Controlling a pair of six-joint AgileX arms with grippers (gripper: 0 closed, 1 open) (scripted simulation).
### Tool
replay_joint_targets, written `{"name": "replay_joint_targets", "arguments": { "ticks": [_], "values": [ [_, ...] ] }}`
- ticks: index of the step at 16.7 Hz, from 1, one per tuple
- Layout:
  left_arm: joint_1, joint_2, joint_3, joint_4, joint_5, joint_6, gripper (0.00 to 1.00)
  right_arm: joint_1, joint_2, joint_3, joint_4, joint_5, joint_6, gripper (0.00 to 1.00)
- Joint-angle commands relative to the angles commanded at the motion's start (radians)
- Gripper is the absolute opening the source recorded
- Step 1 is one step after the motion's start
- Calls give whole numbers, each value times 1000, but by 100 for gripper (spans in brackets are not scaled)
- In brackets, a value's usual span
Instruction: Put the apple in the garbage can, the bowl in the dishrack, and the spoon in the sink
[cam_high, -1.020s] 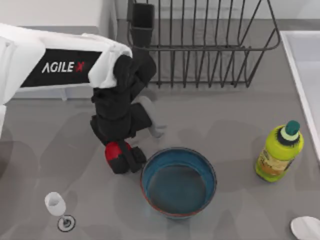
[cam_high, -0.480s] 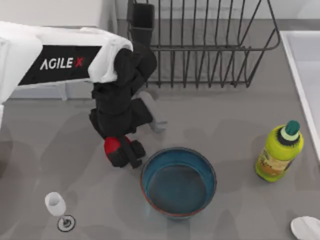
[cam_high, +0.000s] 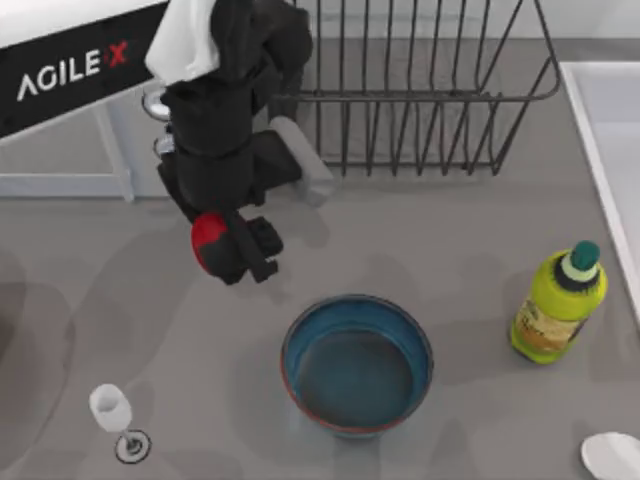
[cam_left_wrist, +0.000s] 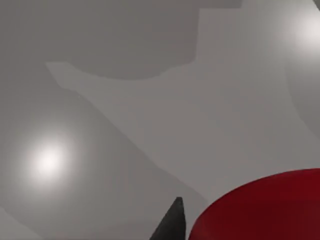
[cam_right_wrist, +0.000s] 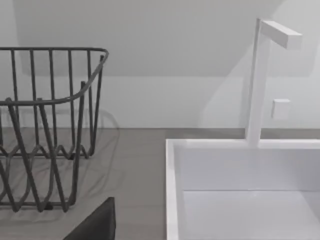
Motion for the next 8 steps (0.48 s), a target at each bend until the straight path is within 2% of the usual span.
{"name": "replay_joint_targets", "arguments": {
  "ticks": [5,8],
  "values": [
    [2,-1,4,-4,0,1,0,0,0,0,0,0,0,100],
    [10,-12,-34,-1,6,-60,0,0,0,0,0,0,0,100]
  ]
}}
